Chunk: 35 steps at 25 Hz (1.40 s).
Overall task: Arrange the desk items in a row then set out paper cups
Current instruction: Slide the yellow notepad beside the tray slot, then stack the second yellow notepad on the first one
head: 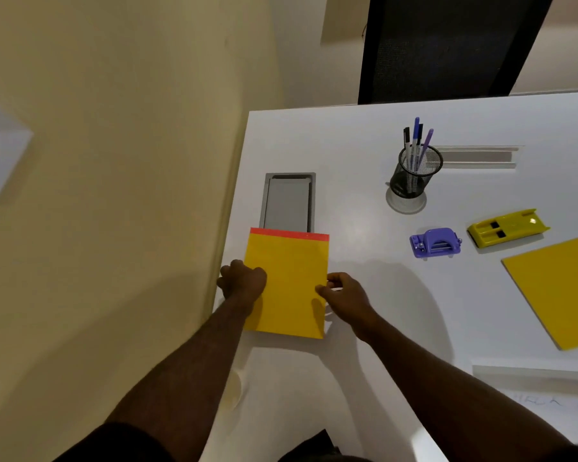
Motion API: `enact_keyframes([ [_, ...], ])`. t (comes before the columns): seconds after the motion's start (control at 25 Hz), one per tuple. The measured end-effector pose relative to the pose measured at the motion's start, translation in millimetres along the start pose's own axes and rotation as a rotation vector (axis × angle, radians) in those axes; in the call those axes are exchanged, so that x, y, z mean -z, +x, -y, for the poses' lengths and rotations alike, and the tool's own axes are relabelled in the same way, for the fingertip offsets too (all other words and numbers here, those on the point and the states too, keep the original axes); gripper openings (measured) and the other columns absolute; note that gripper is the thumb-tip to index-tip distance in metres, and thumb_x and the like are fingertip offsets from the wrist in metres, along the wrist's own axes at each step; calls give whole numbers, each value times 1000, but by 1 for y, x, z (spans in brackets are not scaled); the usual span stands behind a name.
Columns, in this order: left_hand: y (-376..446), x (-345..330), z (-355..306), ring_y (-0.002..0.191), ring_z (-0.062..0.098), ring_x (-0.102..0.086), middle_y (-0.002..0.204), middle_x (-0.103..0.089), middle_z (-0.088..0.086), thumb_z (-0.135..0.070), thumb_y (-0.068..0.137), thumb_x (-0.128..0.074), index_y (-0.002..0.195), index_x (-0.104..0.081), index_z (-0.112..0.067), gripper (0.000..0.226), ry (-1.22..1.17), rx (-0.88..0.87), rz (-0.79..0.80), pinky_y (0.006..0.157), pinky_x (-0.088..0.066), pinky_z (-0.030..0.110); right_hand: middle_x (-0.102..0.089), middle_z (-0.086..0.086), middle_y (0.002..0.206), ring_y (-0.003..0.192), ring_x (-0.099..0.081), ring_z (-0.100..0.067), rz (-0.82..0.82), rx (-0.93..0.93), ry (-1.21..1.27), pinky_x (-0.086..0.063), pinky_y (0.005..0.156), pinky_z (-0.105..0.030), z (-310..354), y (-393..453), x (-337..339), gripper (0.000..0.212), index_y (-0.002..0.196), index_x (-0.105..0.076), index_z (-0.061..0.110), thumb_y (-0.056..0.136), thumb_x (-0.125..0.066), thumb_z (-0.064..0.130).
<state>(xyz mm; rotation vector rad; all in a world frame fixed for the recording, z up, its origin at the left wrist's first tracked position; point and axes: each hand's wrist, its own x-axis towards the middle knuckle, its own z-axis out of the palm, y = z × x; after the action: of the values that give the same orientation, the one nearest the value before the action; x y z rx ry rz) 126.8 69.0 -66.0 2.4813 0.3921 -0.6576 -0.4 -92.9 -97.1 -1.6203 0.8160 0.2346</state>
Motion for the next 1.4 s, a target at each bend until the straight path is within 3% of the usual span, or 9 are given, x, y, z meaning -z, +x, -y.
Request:
enact_keyframes([
  [0.16, 20, 15, 18, 130, 39, -44, 149, -39, 19, -16, 90, -55, 148, -31, -5, 64, -33, 63, 96, 100, -45, 44, -60, -8, 96, 87, -59, -21, 116, -38, -12, -51, 77, -33, 10, 14, -28, 34, 112, -57, 11, 85, -68, 29],
  [0.36, 24, 15, 28, 141, 38, -35, 158, -26, 19, -20, 88, -64, 155, -11, -5, 87, -107, 79, 196, 108, -39, 44, -63, -22, 108, 93, -60, -29, 135, -26, -163, -50, 84, -39, 9, 21, -33, 37, 113, -58, 4, 86, -67, 28],
  [0.52, 25, 11, 29, 141, 38, -35, 158, -23, 20, -28, 88, -68, 155, -12, -7, 90, 38, 10, 213, 107, -41, 45, -62, -19, 106, 98, -60, -33, 128, 55, -306, -51, 88, -45, 9, 19, -36, 36, 105, -57, 1, 85, -67, 29],
  [0.64, 23, 5, 30, 142, 39, -33, 159, -20, 20, -34, 89, -66, 155, -14, -9, 88, 220, -74, 237, 109, -41, 46, -54, -15, 130, 119, -53, -29, 96, 108, -400, -45, 100, -38, 7, 14, -27, 52, 128, -52, 5, 86, -66, 32],
  [0.8, 10, -16, 24, 148, 38, -20, 164, -8, 17, -47, 88, -62, 155, -19, -14, 86, 575, -343, 137, 117, -29, 46, -58, -17, 124, 105, -62, -28, -319, 149, -261, -43, 88, -24, 3, 8, 33, 47, 126, -57, 4, 84, -69, 22],
  [0.92, -12, -50, 2, 150, 35, -18, 164, -11, 16, -47, 88, -61, 153, -28, -14, 80, 668, -697, 71, 120, -23, 43, -61, -19, 112, 101, -60, -34, -674, 79, -248, -43, 89, -33, -13, 8, 112, 33, 113, -61, 3, 85, -66, 18],
  [1.04, -35, -92, -30, 151, 30, -18, 166, -9, 12, -47, 86, -64, 153, -28, -16, 82, 724, -955, 180, 120, -25, 40, -59, -22, 115, 109, -55, -37, -918, -65, -199, -42, 93, -39, -39, 0, 191, 36, 115, -59, 2, 83, -65, 18],
  [1.24, -59, -145, -67, 153, 30, -11, 166, 2, 10, -46, 82, -71, 155, -18, -15, 95, 874, -955, 383, 118, -30, 44, -44, -27, 134, 122, -46, -44, -1002, -524, -154, -40, 101, -46, -95, -22, 293, 63, 128, -40, -4, 81, -68, 27],
  [1.4, -60, -157, -74, 153, 32, 2, 165, 14, 9, -44, 76, -78, 157, -3, -18, 114, 959, -897, 438, 120, -26, 50, -34, -27, 141, 126, -41, -43, -1005, -685, 20, -37, 104, -48, -120, -30, 331, 86, 140, -24, -2, 80, -72, 38],
])
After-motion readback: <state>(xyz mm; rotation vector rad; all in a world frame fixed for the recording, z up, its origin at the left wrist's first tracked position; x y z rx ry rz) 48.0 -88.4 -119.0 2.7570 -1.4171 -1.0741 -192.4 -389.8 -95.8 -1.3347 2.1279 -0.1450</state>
